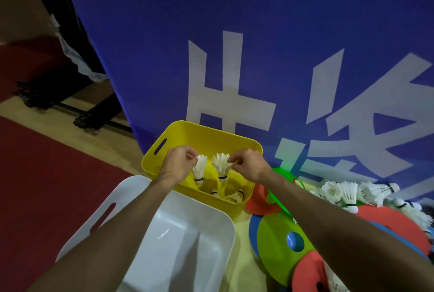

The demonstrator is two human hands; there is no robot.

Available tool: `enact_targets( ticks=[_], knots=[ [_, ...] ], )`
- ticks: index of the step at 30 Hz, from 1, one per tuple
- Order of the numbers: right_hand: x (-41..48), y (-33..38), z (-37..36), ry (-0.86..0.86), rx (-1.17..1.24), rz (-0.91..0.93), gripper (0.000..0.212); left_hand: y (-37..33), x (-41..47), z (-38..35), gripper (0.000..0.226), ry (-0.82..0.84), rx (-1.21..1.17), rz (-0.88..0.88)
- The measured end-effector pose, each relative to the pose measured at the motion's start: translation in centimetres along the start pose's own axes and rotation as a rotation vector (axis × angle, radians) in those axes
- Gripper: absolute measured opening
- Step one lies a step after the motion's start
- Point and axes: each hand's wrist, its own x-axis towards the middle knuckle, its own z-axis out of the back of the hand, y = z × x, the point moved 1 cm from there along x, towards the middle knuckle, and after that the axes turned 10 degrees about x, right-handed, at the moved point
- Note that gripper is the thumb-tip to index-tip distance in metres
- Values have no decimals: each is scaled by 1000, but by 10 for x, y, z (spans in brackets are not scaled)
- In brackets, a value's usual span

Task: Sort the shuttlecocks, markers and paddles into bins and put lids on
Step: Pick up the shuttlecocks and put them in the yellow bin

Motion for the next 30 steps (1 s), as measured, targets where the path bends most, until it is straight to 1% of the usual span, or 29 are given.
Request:
enact_targets(
  ticks=[3, 8, 12, 16, 20, 25, 28, 30],
  knots=[
    [-4, 0, 4, 31, -13, -11, 31, -7, -6, -5, 10, 27, -7, -23],
    [-23, -7, 22, 17, 11, -26, 32, -33, -19, -11, 11, 65, -38, -78],
    [-48, -21, 45, -41, 15, -42, 32, -67, -35, -19, 13, 59, -53, -134],
    [-82, -42, 72, -142, 116, -122, 35, -103, -49, -35, 25, 58, -71, -207],
    [-121, -67, 98, -155, 103, -180, 37, -136, -69, -58, 29, 167, -71, -263],
    [-176, -107, 110, -111, 35, -246, 34, -166, -105, -98, 21, 285, -73, -274],
    [-205, -135, 106, -61, 18, -295, 29, -175, -128, -125, 19, 383, -24, -273],
    [-222, -152, 100, -16, 13, -312, 21, -179, -144, -142, 18, 448, -1, -268]
  ],
)
